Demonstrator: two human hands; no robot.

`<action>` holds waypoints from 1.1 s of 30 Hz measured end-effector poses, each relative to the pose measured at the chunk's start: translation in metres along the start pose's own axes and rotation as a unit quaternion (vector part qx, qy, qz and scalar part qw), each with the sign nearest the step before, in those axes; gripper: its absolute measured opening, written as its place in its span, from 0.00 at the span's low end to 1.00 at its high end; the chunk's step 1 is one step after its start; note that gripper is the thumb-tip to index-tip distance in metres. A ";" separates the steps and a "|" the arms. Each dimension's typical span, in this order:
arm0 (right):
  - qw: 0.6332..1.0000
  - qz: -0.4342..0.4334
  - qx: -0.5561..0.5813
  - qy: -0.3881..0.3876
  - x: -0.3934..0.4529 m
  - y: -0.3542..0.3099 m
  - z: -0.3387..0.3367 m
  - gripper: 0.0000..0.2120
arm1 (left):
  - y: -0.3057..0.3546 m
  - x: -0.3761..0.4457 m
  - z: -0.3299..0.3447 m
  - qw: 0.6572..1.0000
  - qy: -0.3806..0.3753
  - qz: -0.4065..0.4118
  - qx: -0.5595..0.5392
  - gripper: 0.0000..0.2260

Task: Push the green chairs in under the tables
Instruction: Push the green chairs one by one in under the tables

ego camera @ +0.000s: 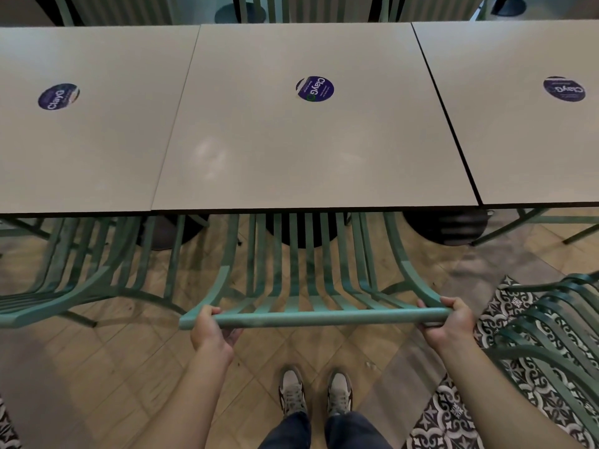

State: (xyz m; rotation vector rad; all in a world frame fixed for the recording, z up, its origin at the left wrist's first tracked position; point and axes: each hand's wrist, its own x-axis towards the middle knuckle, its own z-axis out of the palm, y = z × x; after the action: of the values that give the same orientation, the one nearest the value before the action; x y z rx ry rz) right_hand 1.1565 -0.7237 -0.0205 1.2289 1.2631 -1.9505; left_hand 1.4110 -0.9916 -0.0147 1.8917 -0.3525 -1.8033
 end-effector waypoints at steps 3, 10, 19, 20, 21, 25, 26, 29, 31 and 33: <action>1.000 0.000 0.000 0.000 0.001 0.000 -0.001 0.24 | 0.000 0.001 0.001 1.000 -0.004 0.002 -0.005 0.06; 1.000 -0.012 -0.006 -0.011 0.003 0.001 -0.001 0.24 | -0.003 0.003 -0.002 1.000 -0.005 0.001 -0.016 0.11; 0.999 -0.021 -0.023 -0.010 -0.001 0.000 0.000 0.23 | -0.003 0.008 -0.001 1.000 -0.005 -0.005 -0.005 0.10; 0.999 -0.020 -0.030 -0.011 -0.002 0.000 -0.001 0.22 | -0.003 0.009 -0.002 1.000 -0.009 -0.006 -0.003 0.13; 0.999 -0.020 -0.041 -0.017 -0.004 0.000 -0.002 0.22 | -0.002 0.007 -0.003 1.000 -0.012 -0.004 0.000 0.16; 0.989 -0.063 -0.111 -0.077 -0.004 0.005 -0.020 0.21 | -0.010 0.004 -0.021 0.992 -0.090 0.053 0.064 0.26; 0.985 -0.082 -0.132 -0.081 -0.003 0.007 -0.028 0.26 | -0.013 0.002 -0.026 0.987 -0.110 0.070 0.094 0.30; 0.973 -0.118 -0.187 -0.069 -0.008 0.015 -0.055 0.34 | -0.032 -0.007 -0.036 0.959 -0.135 0.085 0.234 0.31; 0.941 -0.171 -0.291 -0.026 -0.012 0.024 -0.082 0.34 | -0.056 -0.013 -0.037 0.911 -0.180 0.081 0.361 0.27; 0.889 -0.221 -0.402 0.012 -0.016 0.029 -0.117 0.38 | -0.085 -0.025 -0.025 0.825 -0.246 0.104 0.498 0.26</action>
State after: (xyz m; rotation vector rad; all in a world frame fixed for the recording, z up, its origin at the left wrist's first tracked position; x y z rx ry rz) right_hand 1.2348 -0.6322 -0.0379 0.5616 2.1976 -1.3718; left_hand 1.4204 -0.9025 -0.0372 1.7539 -1.9185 -2.1094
